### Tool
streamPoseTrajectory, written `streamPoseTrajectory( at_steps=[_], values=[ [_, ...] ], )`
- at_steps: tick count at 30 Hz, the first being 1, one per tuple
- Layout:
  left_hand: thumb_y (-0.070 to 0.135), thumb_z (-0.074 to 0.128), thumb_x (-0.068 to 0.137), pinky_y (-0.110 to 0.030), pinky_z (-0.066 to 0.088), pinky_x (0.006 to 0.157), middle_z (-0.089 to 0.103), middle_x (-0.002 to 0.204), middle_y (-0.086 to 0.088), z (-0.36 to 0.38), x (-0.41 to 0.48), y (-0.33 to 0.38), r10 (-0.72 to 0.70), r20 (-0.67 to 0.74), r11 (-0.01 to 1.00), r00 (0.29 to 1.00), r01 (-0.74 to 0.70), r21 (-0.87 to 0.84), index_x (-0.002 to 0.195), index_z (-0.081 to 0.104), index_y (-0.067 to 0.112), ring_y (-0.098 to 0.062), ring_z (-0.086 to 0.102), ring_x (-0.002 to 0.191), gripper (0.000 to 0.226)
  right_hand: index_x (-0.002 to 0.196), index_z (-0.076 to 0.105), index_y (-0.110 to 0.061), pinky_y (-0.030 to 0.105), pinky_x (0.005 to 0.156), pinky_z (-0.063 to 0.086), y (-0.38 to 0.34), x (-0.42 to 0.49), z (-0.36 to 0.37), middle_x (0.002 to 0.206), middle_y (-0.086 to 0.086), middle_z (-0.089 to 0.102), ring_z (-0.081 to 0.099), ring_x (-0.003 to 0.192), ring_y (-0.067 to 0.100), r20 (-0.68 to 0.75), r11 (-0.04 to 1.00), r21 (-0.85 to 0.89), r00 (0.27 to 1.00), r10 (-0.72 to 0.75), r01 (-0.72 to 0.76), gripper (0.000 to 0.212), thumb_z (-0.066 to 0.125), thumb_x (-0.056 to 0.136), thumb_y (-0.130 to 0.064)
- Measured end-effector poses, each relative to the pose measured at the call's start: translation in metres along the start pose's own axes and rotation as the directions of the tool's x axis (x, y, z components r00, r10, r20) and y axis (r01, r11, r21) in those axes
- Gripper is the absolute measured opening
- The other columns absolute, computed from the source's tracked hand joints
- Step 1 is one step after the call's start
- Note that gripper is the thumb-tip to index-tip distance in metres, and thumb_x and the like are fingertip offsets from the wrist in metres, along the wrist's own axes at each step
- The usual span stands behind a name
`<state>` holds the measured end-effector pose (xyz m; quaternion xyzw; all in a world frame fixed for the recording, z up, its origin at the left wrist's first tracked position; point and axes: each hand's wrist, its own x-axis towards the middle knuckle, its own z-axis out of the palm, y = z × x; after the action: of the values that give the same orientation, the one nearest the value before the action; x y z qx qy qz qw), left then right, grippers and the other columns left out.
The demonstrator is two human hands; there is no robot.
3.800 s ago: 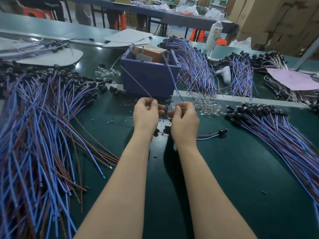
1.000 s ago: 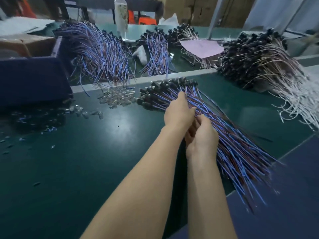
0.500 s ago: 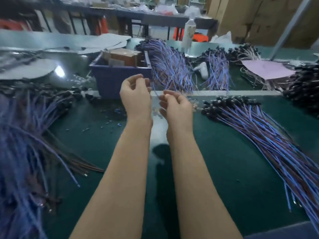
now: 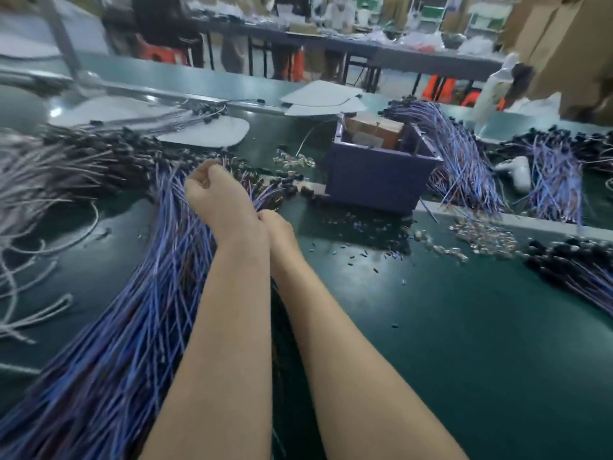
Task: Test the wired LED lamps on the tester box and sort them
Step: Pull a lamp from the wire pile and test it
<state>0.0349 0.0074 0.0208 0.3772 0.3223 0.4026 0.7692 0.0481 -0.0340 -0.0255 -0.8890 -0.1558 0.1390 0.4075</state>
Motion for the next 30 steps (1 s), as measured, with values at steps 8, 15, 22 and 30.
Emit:
streamPoseTrajectory(
  at_steps=[8, 15, 22, 30],
  values=[
    [0.003, 0.039, 0.092, -0.026, 0.043, 0.077, 0.053, 0.096, -0.004, 0.000, 0.003, -0.004, -0.021, -0.007, 0.998, 1.000, 0.020, -0.066, 0.091, 0.050, 0.018, -0.012, 0.051, 0.079, 0.018, 0.085, 0.072, -0.005, 0.029, 0.067, 0.048, 0.012, 0.008, -0.020, 0.079, 0.007, 0.069, 0.062, 0.078, 0.024, -0.163, 0.990, 0.134, 0.985, 0.061, -0.039, 0.027, 0.054, 0.091, -0.025],
    [0.004, 0.038, 0.092, -0.024, 0.042, 0.072, 0.050, 0.081, 0.004, -0.001, 0.000, -0.007, -0.037, -0.015, 0.996, 0.999, 0.036, -0.078, 0.096, 0.051, 0.016, -0.008, 0.049, 0.069, 0.019, 0.101, 0.068, -0.017, 0.029, 0.079, 0.045, 0.010, 0.006, -0.012, 0.104, 0.006, 0.067, 0.059, 0.097, 0.022, -0.256, 0.993, 0.093, 0.966, -0.041, 0.067, 0.019, 0.054, 0.089, -0.024],
    [0.003, 0.037, 0.090, -0.025, 0.044, 0.073, 0.050, 0.078, 0.003, -0.002, 0.006, -0.005, -0.014, -0.050, 0.996, 0.999, 0.010, -0.084, 0.097, 0.052, 0.015, -0.010, 0.049, 0.070, 0.020, 0.100, 0.057, -0.001, 0.039, 0.074, 0.047, -0.002, 0.006, 0.003, 0.097, 0.014, 0.059, 0.053, 0.088, 0.032, -0.102, 0.989, 0.139, 0.994, -0.039, 0.053, 0.017, 0.048, 0.088, -0.009],
    [0.004, 0.037, 0.092, -0.024, 0.043, 0.070, 0.051, 0.079, 0.004, -0.006, 0.013, -0.010, -0.031, -0.086, 0.997, 0.996, 0.024, -0.076, 0.098, 0.051, 0.015, -0.008, 0.050, 0.070, 0.018, 0.061, 0.062, -0.016, 0.026, 0.056, 0.036, -0.002, 0.020, -0.013, 0.055, -0.005, 0.051, 0.046, 0.056, 0.010, -0.138, 0.970, 0.241, 0.990, 0.006, 0.027, 0.044, 0.044, 0.098, -0.031]
  ],
)
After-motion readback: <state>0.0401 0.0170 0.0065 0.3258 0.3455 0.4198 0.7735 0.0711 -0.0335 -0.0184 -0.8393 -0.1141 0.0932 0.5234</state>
